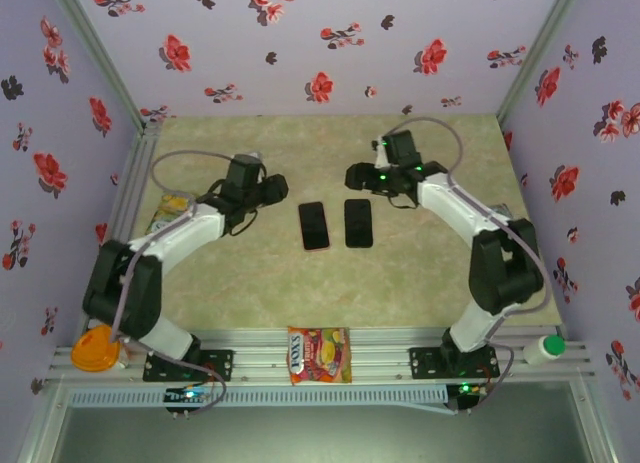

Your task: Put the phone into the phone case

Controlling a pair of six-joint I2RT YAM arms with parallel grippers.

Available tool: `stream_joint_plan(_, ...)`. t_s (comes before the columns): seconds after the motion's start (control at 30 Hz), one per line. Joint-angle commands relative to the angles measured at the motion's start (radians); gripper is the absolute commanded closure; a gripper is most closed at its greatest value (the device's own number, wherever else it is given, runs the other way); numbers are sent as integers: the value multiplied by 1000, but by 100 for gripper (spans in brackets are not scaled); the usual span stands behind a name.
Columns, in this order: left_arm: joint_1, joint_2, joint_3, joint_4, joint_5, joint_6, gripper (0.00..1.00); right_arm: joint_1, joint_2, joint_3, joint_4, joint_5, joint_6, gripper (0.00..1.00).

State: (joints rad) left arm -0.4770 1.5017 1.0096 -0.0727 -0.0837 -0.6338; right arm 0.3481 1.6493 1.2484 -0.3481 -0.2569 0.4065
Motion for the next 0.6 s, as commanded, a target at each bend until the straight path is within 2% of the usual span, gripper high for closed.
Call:
stream_joint_plan(0.0,41,-109,-43,-107,-207,136,0,-98,-89,-98,56,104,-90,1)
stream_joint_plan(0.1,105,-188,-88,-107,-279,202,0,-163,-162,-182,125,195,-146,1)
stream_joint_plan(0.23,189,-251,-172,-21,-335,323,0,-201,-218,-270,235,308,-223,1)
stream_joint_plan(0.4,248,-277,-293,158,-351,454,0,-244,-205,-332,345,340,-285,1)
stream_joint_plan(0.57,297,-260,-314,177,-344,525,0,-295,-181,-432,513,353,-292,1)
